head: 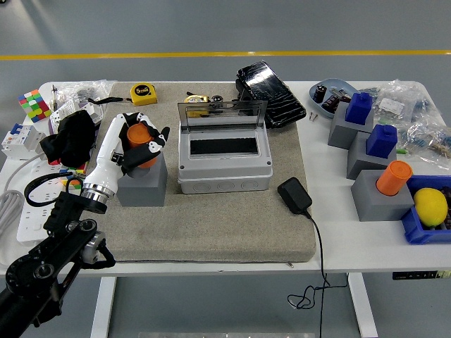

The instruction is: Fetch the battery,place it into the box,close the lid of the box

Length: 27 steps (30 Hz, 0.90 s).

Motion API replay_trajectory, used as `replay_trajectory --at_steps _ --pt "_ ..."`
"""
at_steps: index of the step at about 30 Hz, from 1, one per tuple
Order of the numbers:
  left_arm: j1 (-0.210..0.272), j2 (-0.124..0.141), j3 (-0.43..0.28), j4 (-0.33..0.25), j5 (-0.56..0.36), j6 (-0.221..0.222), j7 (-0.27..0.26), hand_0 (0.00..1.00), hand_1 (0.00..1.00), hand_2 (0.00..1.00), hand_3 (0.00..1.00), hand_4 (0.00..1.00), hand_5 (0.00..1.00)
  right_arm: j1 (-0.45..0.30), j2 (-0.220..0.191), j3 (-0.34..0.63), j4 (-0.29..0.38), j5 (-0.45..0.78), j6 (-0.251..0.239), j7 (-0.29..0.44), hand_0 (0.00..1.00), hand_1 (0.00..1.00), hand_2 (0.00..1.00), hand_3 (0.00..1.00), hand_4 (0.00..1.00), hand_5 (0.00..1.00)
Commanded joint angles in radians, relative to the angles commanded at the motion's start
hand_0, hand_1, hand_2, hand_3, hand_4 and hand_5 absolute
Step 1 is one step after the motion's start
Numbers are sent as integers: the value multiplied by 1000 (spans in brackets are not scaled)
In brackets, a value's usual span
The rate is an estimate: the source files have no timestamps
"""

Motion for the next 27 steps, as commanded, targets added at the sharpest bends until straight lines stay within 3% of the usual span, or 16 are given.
replay_trajectory --at_steps 6,11,13,14,20,21,26,27 --pt "-72 30 77 -73 177 10 101 224 137 136 162 394 2 2 1 0 0 3 0 0 609 658 682 587 985 554" --pt "-170 29 176 -56 344 24 205 226 141 137 163 407 2 4 1 -2 0 6 -1 0 610 658 683 587 985 554" --pt "-216 20 221 -31 422 16 242 226 141 137 163 407 2 5 1 -4 0 7 -1 -1 610 658 683 587 985 554" --pt "-234 15 240 -19 444 12 251 233 158 151 180 466 2 5 1 -5 0 7 -1 -1 610 659 683 587 985 554" --pt "-323 -35 316 76 555 6 302 233 158 151 180 466 2 8 1 -8 0 1 -1 -5 610 659 683 587 985 554" --pt "-330 -41 319 89 569 3 311 233 171 164 213 702 2 8 1 -12 0 2 -1 -4 610 659 683 587 985 554" --pt "-365 -90 340 162 624 11 334 233 171 164 213 702 2 10 3 -15 0 -6 0 -8 610 659 683 587 985 554" --pt "-374 -102 343 179 643 14 339 245 175 170 224 739 2 10 3 -17 0 -6 1 -9 608 659 682 587 985 555"
